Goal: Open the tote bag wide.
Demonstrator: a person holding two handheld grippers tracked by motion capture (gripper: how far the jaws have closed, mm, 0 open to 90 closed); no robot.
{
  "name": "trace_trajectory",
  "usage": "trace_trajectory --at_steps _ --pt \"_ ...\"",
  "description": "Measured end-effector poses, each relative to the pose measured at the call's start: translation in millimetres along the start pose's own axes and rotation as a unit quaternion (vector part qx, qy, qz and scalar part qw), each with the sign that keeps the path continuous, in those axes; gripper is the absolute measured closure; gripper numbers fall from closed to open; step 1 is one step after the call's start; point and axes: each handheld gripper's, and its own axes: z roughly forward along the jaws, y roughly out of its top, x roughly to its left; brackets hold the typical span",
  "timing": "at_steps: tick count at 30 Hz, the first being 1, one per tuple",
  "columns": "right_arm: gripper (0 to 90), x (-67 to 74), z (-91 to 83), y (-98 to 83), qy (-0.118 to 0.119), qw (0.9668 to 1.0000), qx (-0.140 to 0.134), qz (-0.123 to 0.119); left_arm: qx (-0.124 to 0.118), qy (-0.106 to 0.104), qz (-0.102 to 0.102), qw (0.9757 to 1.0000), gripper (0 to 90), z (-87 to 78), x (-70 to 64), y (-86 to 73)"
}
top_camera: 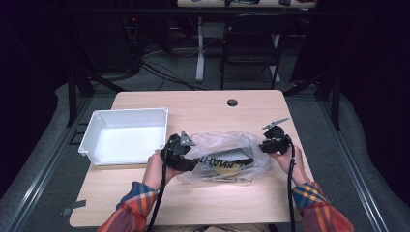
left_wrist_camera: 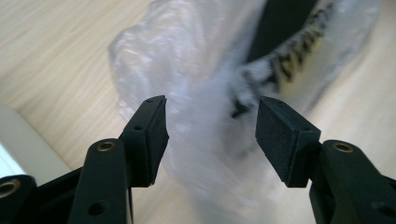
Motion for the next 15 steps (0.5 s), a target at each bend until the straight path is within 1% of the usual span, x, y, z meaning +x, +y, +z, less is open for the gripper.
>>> trace_trajectory --at_steps 1,2,3,4,5,6,7,8,9,11,12,13,14,15 --pt "56.7 -0.8 -3.5 0.1 0.004 1.0 -0.004 0.001 0.0 0.005 -0.003 1.0 44.5 3.1 2.8 1.7" --pt "52.3 -1.2 -7.6 -0.2 0.005 0.9999 -0.015 0.006 -0.001 0.01 -0.004 0.9999 45.4 6.3 5.1 3.3" --pt "49.4 -1.7 -12.7 -0.2 0.004 0.9997 -0.022 0.009 0.003 0.009 -0.003 1.0 47.3 9.8 7.2 4.9" --pt "46.8 -2.0 -18.2 -0.3 0.001 0.9995 -0.029 0.013 0.002 0.012 -0.003 0.9999 49.1 13.0 8.6 5.7" --pt "45.0 -3.1 -24.5 -0.8 0.006 0.9992 -0.038 0.014 0.007 0.008 0.0 0.9999 53.0 16.8 10.1 6.0" --pt "42.8 -3.3 -32.9 -2.0 0.011 0.9985 -0.052 0.015 0.011 0.004 0.002 0.9999 55.6 19.1 10.6 6.0" --pt "41.9 -3.3 -37.9 -2.8 0.01 0.998 -0.061 0.014 0.013 0.005 0.001 0.9999 57.2 21.0 11.5 5.7" --pt "41.1 -2.6 -44.9 -3.7 0.013 0.9976 -0.067 0.012 0.013 0.001 -0.001 0.9999 60.5 22.6 13.0 5.6" --pt "40.2 -0.7 -51.2 -4.7 0.024 0.9965 -0.079 0.009 0.013 -0.002 -0.002 0.9999 60.9 23.5 14.7 5.6" --pt "35.5 7.1 -60.9 -5.5 0.053 0.9946 -0.089 -0.009 0.01 -0.002 -0.007 0.9999 64.2 24.7 16.8 6.3" --pt "34.5 12.8 -63.3 -4.9 0.068 0.9937 -0.088 -0.019 0.009 -0.003 -0.009 0.9999 65.0 25.3 17.9 7.0" --pt "33.7 19.0 -62.7 -3.6 0.083 0.9932 -0.077 -0.028 0.008 -0.008 -0.012 0.9999 66.3 26.6 18.9 7.8" --pt "36.6 26.0 -59.1 -2.5 0.079 0.9936 -0.069 -0.042 0.008 -0.005 -0.012 0.9999 68.6 28.3 19.6 8.6" --pt "42.0 32.3 -53.7 -1.4 0.072 0.9946 -0.052 -0.053 0.012 -0.004 -0.014 0.9998 72.1 30.7 20.1 9.3"
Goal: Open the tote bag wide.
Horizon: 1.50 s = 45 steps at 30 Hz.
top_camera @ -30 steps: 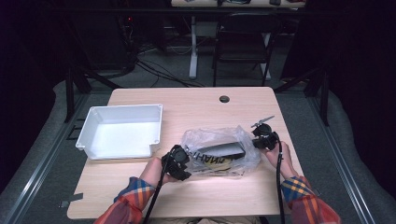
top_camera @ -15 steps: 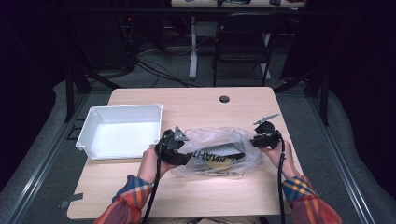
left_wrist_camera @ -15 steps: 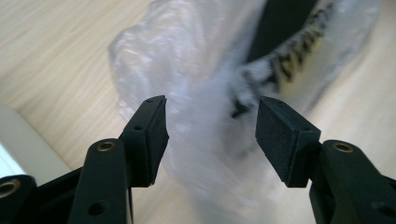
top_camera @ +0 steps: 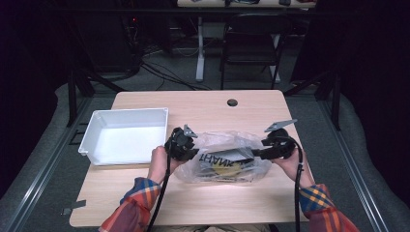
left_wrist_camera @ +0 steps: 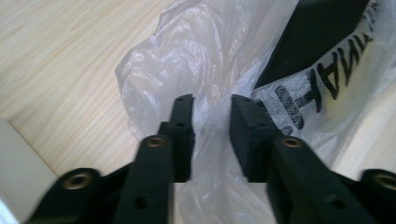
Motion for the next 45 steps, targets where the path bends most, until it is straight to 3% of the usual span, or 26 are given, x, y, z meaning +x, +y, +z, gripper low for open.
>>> trace_trajectory --at_steps 3,4,5,6,8,10,14,16,18,22,23,25,28,30,32,34,36,39,43,45 --pt "61.6 7.9 21.0 -3.5 -0.025 0.9981 0.051 -0.025 0.013 0.013 -0.015 0.9997 79.5 10.2 3.5 0.7" --pt "66.4 7.7 24.9 -5.7 -0.028 0.9975 0.062 -0.018 0.015 0.017 -0.019 0.9996 80.7 14.0 5.2 0.1" --pt "75.4 5.7 24.3 -7.2 -0.017 0.9981 0.059 -0.005 0.018 0.023 -0.023 0.9993 82.5 19.1 7.5 -1.0" --pt "80.0 3.7 24.0 -8.6 -0.035 0.9977 0.058 0.001 0.021 0.029 -0.024 0.9991 83.5 23.5 9.1 -1.9" --pt "87.1 0.1 23.7 -11.4 -0.043 0.9972 0.059 0.015 0.029 0.036 -0.03 0.9985 85.6 31.7 11.8 -3.6" --pt "89.4 -3.6 25.4 -15.9 -0.054 0.9962 0.063 0.027 0.042 0.045 -0.031 0.9977 87.1 41.1 13.4 -5.8" --pt "90.0 -16.6 32.0 -26.6 -0.067 0.9916 0.098 0.053 0.073 0.068 -0.025 0.9947 88.4 56.8 13.4 -10.4" --pt "90.0 -22.5 34.5 -30.9 -0.07 0.9892 0.113 0.062 0.083 0.072 -0.023 0.9937 88.7 59.4 12.6 -11.1" --pt "90.0 -28.3 35.3 -35.2 -0.069 0.9873 0.122 0.075 0.089 0.089 -0.014 0.9919 88.7 60.9 11.7 -12.1" --pt "90.0 -37.0 31.3 -44.2 -0.07 0.9838 0.138 0.09 0.109 0.122 0.012 0.9865 88.8 63.2 9.4 -14.9" --pt "90.0 -39.5 29.2 -48.0 -0.072 0.9828 0.137 0.1 0.109 0.119 0.008 0.9868 88.8 64.0 9.4 -15.8" --pt "90.0 -42.9 26.1 -53.0 -0.071 0.9818 0.14 0.107 0.116 0.127 0.014 0.985 88.9 65.0 10.4 -17.0" --pt "90.0 -46.0 23.3 -58.2 -0.059 0.9806 0.156 0.104 0.118 0.123 0.013 0.9853 88.9 66.6 11.0 -17.0" --pt "89.2 -42.8 22.9 -57.2 -0.059 0.9818 0.153 0.096 0.117 0.12 0.011 0.9858 88.1 65.8 10.3 -15.5" --pt "79.4 -40.9 18.5 -53.8 -0.052 0.9837 0.149 0.086 0.112 0.114 0.007 0.9871 80.3 62.2 10.8 -13.4" --pt "72.4 -39.1 10.8 -50.6 -0.044 0.9869 0.125 0.092 0.097 0.109 0.001 0.9893 74.2 55.8 11.3 -10.9" --pt "63.3 -39.5 -2.1 -45.1 -0.025 0.9907 0.104 0.084 0.083 0.099 -0.004 0.9916 68.0 47.1 11.5 -8.0" --pt "56.7 -39.3 -19.1 -38.0 -0.007 0.9949 0.068 0.074 0.068 0.091 -0.005 0.9936 61.2 33.5 9.3 -3.8" --pt "49.4 -37.3 -32.4 -30.2 0.009 0.9973 0.036 0.064 0.041 0.072 -0.002 0.9966 55.2 12.2 3.9 2.1" --pt "47.0 -34.8 -34.7 -25.0 0.003 0.9982 0.027 0.054 0.018 0.053 -0.002 0.9984 53.3 2.5 0.7 5.7"
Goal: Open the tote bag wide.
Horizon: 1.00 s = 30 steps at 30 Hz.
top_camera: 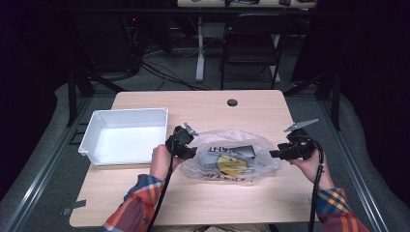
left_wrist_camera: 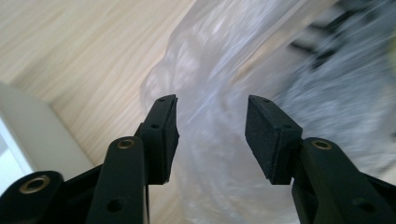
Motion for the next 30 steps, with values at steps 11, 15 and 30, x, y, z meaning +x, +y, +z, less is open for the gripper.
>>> trace_trajectory --at_steps 11,15,30 --pt "43.8 2.5 55.0 33.2 -0.019 0.9996 -0.01 -0.019 -0.007 -0.082 0.086 0.9929 54.1 18.6 -37.0 13.6" --pt "54.8 -3.7 69.8 35.2 -0.016 0.9999 0.003 -0.003 -0.007 -0.087 0.086 0.9924 62.2 25.8 -35.8 13.2" --pt "79.3 -8.1 85.1 27.2 -0.004 0.9997 0.002 0.023 -0.029 -0.085 0.086 0.9923 68.1 22.7 -35.1 11.1"
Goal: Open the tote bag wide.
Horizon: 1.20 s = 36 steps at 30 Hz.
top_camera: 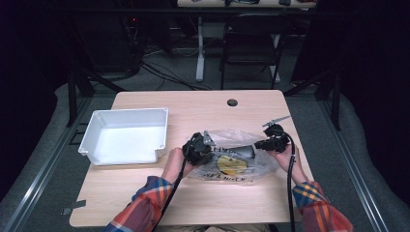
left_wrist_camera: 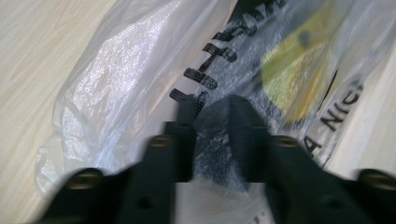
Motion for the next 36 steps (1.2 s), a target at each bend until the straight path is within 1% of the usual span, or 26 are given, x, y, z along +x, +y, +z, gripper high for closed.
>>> trace_trajectory --at_steps 1,2,4,6,7,9,10,11,13,14,15,16,18,20,22,24,25,27,28,29,31,32,33,34,35,36 --pt "77.4 -0.1 -2.6 0.4 -0.002 1.0 -0.009 0.001 -0.006 0.008 -0.01 0.9999 59.8 -0.2 0.5 -0.3" --pt "75.5 -0.2 -5.4 0.7 -0.004 0.9998 -0.018 0.001 -0.01 0.006 -0.02 0.9997 52.5 0.2 1.7 -1.0" --pt "69.0 -0.4 -10.5 0.8 -0.009 0.9993 -0.036 0.002 -0.01 0.003 -0.04 0.9992 42.0 3.2 4.8 -3.3" --pt "60.5 -1.0 -11.5 0.4 -0.014 0.9992 -0.037 0.002 -0.003 -0.009 -0.052 0.9986 41.5 6.7 9.4 -6.2" --pt "56.7 -1.6 -11.0 -0.1 -0.017 0.9993 -0.033 0.005 -0.009 -0.02 -0.058 0.9981 42.9 6.5 12.0 -7.6" --pt "51.8 -3.6 -6.5 -1.4 -0.016 0.9996 -0.022 0.011 -0.01 -0.021 -0.054 0.9983 51.5 5.5 13.4 -7.9" --pt "52.1 -4.4 -4.3 -2.4 -0.018 0.9996 -0.016 0.014 -0.011 -0.012 -0.051 0.9985 56.8 5.3 12.1 -7.9" --pt "53.9 -4.9 -2.0 -3.2 -0.016 0.9997 -0.012 0.016 -0.01 -0.007 -0.045 0.9989 60.6 5.1 10.8 -7.8" --pt "59.2 -5.9 1.8 -4.5 -0.009 0.9998 -0.004 0.02 -0.012 -0.006 -0.03 0.9994 68.9 5.4 7.3 -7.8" --pt "63.3 -6.2 3.1 -4.8 -0.008 0.9998 0.0 0.017 -0.01 0.001 -0.018 0.9998 74.6 5.4 5.0 -7.5" --pt "66.0 -6.0 3.9 -5.0 -0.002 0.9999 0.002 0.017 -0.009 0.0 -0.011 0.9999 78.5 5.6 2.8 -7.2" --pt "69.0 -5.6 4.9 -5.2 -0.002 0.9999 0.0 0.016 -0.008 0.005 -0.004 1.0 82.8 5.9 0.7 -6.9" --pt "73.7 -3.7 6.3 -4.9 -0.002 0.9999 0.004 0.015 -0.008 0.011 0.003 0.9999 88.6 6.3 -2.0 -6.6" --pt "77.8 -2.6 7.3 -5.2 -0.005 0.9999 0.003 0.011 -0.009 0.009 0.003 0.9999 89.6 4.3 -1.8 -6.5" --pt "80.0 -2.1 7.3 -5.7 -0.008 0.9999 0.001 0.011 -0.004 -0.008 0.001 1.0 89.8 0.8 0.7 -8.2" --pt "81.0 -3.3 7.4 -6.8 -0.009 0.9999 0.0 0.011 0.0 -0.035 -0.005 0.9994 89.9 -4.7 3.1 -11.5" --pt "81.3 -3.8 7.6 -8.0 -0.013 0.9998 0.001 0.012 0.0 -0.043 -0.006 0.9991 89.8 -7.8 3.0 -13.8" --pt "81.9 -4.7 9.6 -10.0 -0.017 0.9998 0.005 0.011 0.01 -0.066 -0.006 0.9977 89.9 -13.0 2.9 -18.4" --pt "82.3 -5.1 10.9 -10.8 -0.015 0.9998 0.004 0.013 0.012 -0.075 -0.009 0.9971 89.9 -14.3 1.8 -21.2" --pt "82.7 -5.5 12.2 -11.3 -0.014 0.9998 0.003 0.013 0.022 -0.082 -0.008 0.9964 89.9 -15.1 1.3 -23.7" --pt "83.3 -5.9 14.0 -11.5 -0.02 0.9997 0.009 0.011 0.031 -0.095 -0.009 0.995 89.9 -17.0 0.7 -29.0" --pt "83.3 -5.7 14.7 -11.6 -0.021 0.9997 0.008 0.012 0.041 -0.098 -0.007 0.9944 89.9 -17.8 0.2 -31.3" --pt "83.7 -5.0 15.8 -11.6 -0.022 0.9997 0.006 0.012 0.048 -0.093 -0.006 0.9945 89.9 -18.5 -0.3 -33.8" --pt "83.9 -4.6 15.7 -11.4 -0.028 0.9995 0.012 0.01 0.055 -0.098 -0.007 0.9936 89.9 -18.8 0.2 -36.5" --pt "84.1 -4.6 16.0 -10.9 -0.026 0.9995 0.017 0.005 0.062 -0.102 -0.005 0.9929 89.9 -18.5 0.5 -39.2" --pt "84.4 -3.7 17.6 -11.2 -0.03 0.9994 0.015 0.007 0.069 -0.099 -0.008 0.9926 89.9 -17.4 0.7 -42.1"
